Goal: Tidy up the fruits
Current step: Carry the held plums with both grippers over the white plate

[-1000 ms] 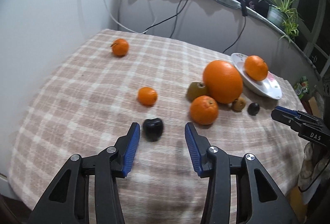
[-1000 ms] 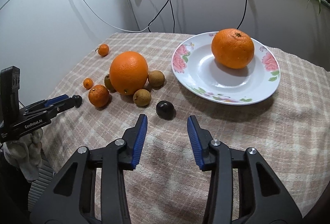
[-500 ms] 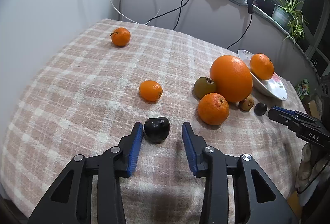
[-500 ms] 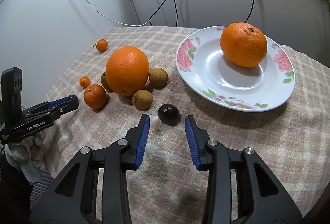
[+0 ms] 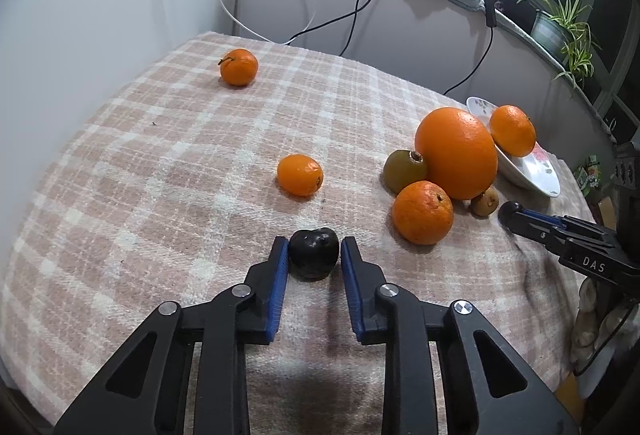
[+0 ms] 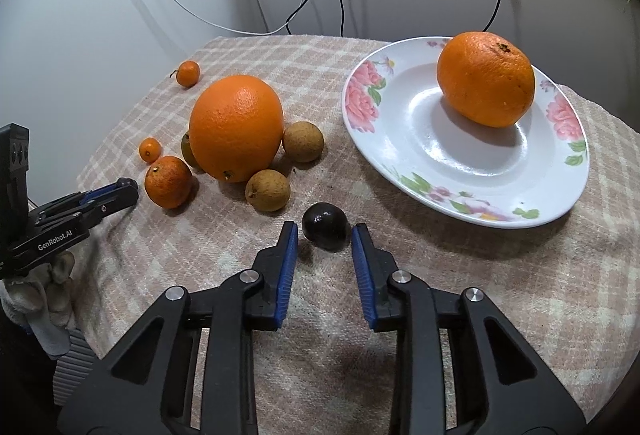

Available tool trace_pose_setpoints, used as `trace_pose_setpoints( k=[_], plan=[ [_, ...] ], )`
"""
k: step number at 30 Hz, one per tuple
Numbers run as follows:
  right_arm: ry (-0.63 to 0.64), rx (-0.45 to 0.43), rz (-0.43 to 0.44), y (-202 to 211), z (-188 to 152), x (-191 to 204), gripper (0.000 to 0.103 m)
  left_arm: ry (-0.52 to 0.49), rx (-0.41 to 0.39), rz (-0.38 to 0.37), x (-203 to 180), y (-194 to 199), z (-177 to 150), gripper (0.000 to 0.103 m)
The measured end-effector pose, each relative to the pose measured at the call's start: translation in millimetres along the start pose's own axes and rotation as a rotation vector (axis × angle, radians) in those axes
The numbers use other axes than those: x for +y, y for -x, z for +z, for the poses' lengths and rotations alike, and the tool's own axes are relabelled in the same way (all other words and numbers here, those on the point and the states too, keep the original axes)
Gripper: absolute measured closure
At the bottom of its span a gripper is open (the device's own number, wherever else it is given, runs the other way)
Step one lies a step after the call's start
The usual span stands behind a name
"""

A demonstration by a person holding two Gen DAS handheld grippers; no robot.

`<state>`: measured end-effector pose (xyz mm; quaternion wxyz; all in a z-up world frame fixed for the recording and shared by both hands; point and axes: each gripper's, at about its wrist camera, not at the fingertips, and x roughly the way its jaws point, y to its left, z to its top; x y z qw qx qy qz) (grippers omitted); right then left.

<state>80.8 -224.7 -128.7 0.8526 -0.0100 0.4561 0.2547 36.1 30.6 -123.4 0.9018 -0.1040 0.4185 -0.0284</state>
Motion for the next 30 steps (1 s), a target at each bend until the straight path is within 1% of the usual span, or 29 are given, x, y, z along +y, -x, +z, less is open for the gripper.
trace_pose_setpoints(
  k=[2, 9, 14, 19, 24, 30],
  plan=[
    [0.000, 0.003, -0.002, -0.7, 0.0, 0.4, 0.078, 0.002, -0.001, 0.001, 0.3, 0.1, -0.1, 0.080],
    [-0.006, -0.002, 0.002, -1.0, 0.2, 0.3, 0.080, 0.003, -0.007, 0.002, -0.8, 2.1, -0.5, 0.080],
    [-0.018, -0.026, 0.016, 9.7, -1.5, -2.4, 0.081, -0.003, -0.024, -0.011, -5.5, 11.2, 0.3, 0.080],
    [-0.024, -0.049, 0.028, 22.0, -2.6, -5.4, 0.081, -0.024, -0.055, -0.039, -17.1, 24.1, 5.9, 0.080],
    [-0.039, -0.086, 0.036, 38.9, -3.1, -10.0, 0.081, -0.047, -0.082, -0.085, -32.6, 34.2, 12.6, 0.080],
    [-0.053, -0.128, 0.022, 58.6, -3.6, -19.1, 0.081, -0.093, -0.103, -0.136, -57.4, 37.3, 21.7, 0.080]
  ],
)
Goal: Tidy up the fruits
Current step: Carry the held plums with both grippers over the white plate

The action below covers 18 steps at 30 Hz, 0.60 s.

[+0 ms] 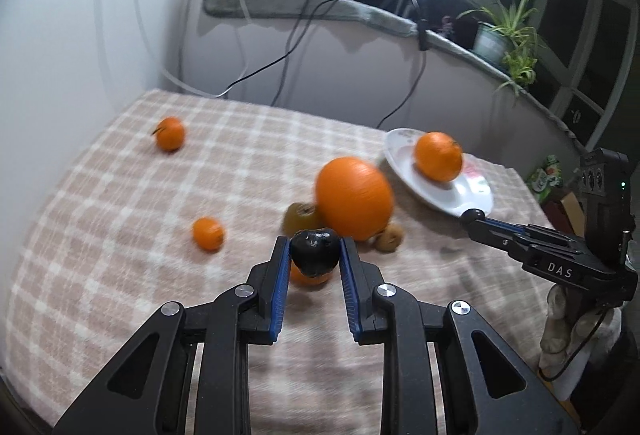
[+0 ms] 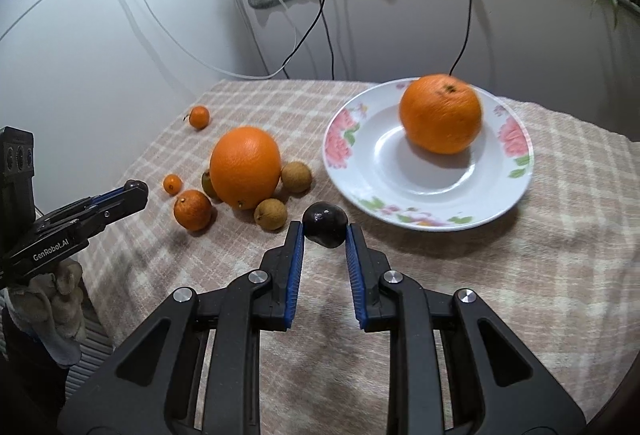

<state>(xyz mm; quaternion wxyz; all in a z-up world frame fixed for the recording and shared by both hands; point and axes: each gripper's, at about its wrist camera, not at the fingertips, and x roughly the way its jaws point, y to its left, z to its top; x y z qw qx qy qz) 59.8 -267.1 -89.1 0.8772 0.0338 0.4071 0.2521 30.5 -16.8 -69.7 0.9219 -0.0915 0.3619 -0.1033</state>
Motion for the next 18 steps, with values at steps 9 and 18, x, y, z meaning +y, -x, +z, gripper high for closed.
trace_pose_setpoints(
  k=[9, 18],
  plan=[
    [-0.038, -0.043, -0.030, 20.8, 6.0, -23.5, 0.081, -0.067, -0.008, -0.089, -38.3, -13.0, 17.7, 0.080],
    [-0.068, -0.054, -0.061, 24.2, 8.3, -44.5, 0.081, -0.109, 0.022, -0.171, -75.0, -44.0, 28.8, 0.080]
  ],
)
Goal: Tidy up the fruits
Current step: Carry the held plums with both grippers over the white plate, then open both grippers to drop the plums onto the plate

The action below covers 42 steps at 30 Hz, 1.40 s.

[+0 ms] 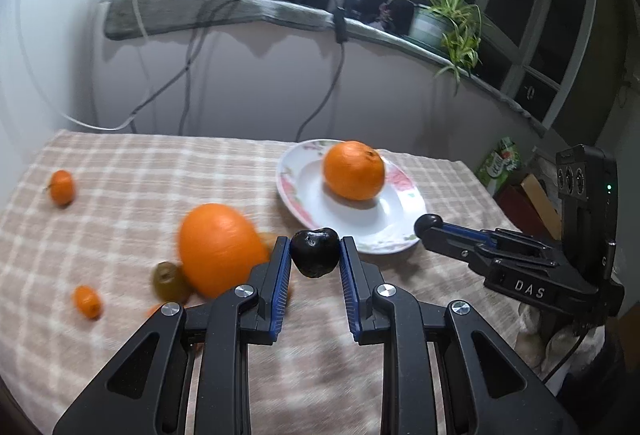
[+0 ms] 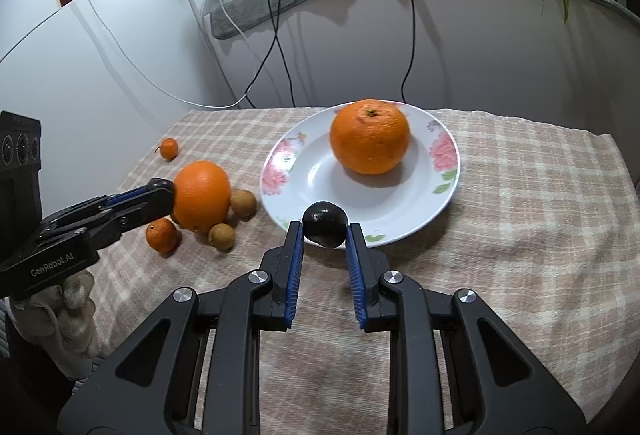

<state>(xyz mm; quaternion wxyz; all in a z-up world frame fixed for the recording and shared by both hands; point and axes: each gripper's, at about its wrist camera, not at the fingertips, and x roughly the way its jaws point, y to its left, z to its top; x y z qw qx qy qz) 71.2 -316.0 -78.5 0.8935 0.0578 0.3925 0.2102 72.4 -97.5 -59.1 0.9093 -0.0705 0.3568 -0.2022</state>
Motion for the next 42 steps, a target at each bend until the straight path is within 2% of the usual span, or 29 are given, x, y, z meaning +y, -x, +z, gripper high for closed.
trace_pose_setpoints(
  k=[10, 22, 42],
  plan=[
    [-0.007, 0.004, -0.026, -10.9, 7.6, -19.6, 0.081, -0.025, 0.049, -0.038, -20.9, -36.4, 8.5, 0.080],
    [0.008, 0.028, -0.042, -31.0, 16.5, -29.7, 0.081, -0.041, 0.092, -0.033, -32.0, -69.5, 13.3, 0.080],
    [0.018, 0.049, -0.048, -42.8, 18.6, -30.3, 0.080, -0.061, 0.117, -0.029, -36.1, -83.2, 12.3, 0.080]
  ],
)
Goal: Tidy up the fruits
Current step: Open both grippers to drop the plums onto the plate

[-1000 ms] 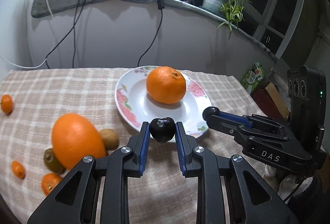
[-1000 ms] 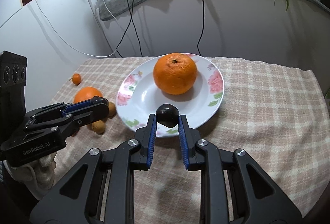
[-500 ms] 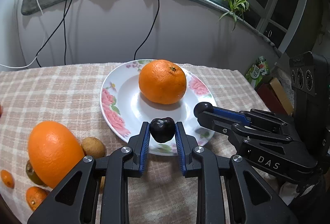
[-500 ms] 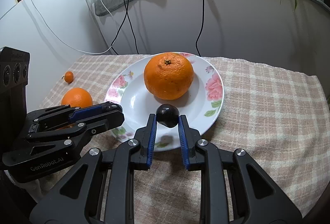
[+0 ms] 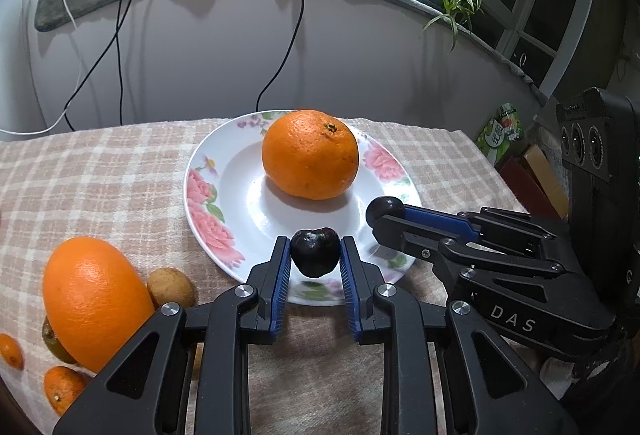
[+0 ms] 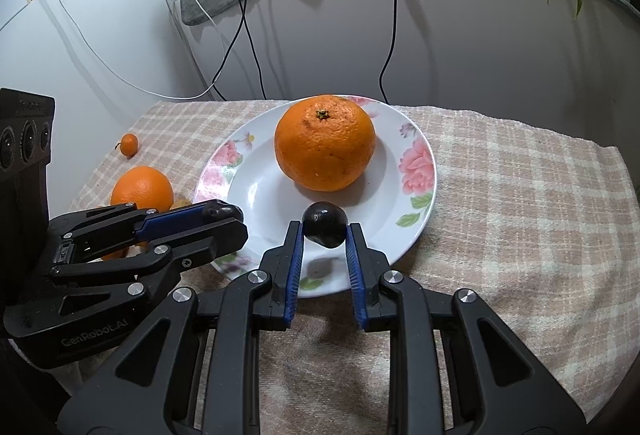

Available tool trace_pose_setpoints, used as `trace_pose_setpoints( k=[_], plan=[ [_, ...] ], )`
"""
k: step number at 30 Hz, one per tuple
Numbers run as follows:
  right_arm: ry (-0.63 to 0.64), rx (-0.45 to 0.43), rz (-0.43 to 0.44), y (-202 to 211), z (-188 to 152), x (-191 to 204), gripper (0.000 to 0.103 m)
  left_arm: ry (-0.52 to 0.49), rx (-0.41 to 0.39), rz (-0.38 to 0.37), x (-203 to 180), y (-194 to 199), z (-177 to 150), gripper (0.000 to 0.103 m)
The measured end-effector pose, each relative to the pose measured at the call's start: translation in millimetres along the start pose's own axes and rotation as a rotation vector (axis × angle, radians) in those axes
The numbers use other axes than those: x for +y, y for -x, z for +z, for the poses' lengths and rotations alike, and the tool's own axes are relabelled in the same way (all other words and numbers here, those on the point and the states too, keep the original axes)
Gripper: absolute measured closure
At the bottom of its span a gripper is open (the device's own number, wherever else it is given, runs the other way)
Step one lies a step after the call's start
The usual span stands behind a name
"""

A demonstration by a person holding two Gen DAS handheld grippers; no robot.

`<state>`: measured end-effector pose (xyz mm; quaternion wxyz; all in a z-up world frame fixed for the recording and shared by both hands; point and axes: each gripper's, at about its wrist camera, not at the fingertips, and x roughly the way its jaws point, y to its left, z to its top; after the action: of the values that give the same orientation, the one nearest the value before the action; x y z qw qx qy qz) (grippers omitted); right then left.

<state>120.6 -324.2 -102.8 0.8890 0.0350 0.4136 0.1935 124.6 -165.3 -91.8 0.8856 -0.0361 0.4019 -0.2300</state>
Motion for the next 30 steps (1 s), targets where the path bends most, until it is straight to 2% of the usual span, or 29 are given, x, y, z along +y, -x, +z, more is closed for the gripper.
trace_pose_setpoints(
  k=[2, 4, 5, 7, 9, 11, 16, 22, 26, 28, 30],
  plan=[
    [0.000, 0.000, 0.002, 0.1, -0.3, -0.5, 0.080, 0.000, 0.003, 0.003, 0.1, 0.1, -0.2, 0.076],
    [0.002, -0.002, -0.001, 0.4, -0.7, -0.1, 0.080, 0.001, 0.003, -0.002, 0.2, 1.1, -0.1, 0.065],
    [0.003, -0.002, -0.003, 0.6, -0.8, 0.3, 0.080, 0.000, 0.003, -0.001, -0.1, 1.5, -0.3, 0.064],
    [0.003, -0.004, -0.009, 1.7, -1.2, 0.2, 0.074, 0.001, 0.004, 0.003, -0.2, 1.9, -0.8, 0.064],
    [-0.001, -0.015, -0.019, 3.8, -1.3, 0.0, 0.057, 0.003, 0.005, 0.002, 0.4, 2.6, -1.7, 0.064],
    [-0.006, -0.031, -0.034, 7.3, -1.0, -1.7, 0.051, 0.007, 0.004, 0.005, 2.0, 3.7, -2.7, 0.064],
    [-0.005, -0.042, -0.045, 13.7, -0.9, -1.5, 0.047, 0.014, -0.003, 0.008, 4.0, 8.1, -3.5, 0.064],
    [-0.001, -0.051, -0.052, 20.7, -2.4, 2.9, 0.034, 0.012, -0.014, 0.017, 4.6, 17.7, -5.9, 0.063],
    [-0.002, -0.052, -0.053, 25.4, -3.2, 5.6, 0.026, 0.025, -0.027, 0.038, 9.3, 27.4, -8.2, 0.047],
    [-0.005, -0.052, -0.054, 27.6, -3.8, 6.8, 0.021, 0.036, -0.033, 0.051, 13.2, 32.8, -9.3, 0.033],
    [-0.004, -0.053, -0.047, 29.9, -4.3, 9.0, 0.015, 0.040, -0.043, 0.069, 17.5, 39.6, -11.2, 0.033]
  ],
)
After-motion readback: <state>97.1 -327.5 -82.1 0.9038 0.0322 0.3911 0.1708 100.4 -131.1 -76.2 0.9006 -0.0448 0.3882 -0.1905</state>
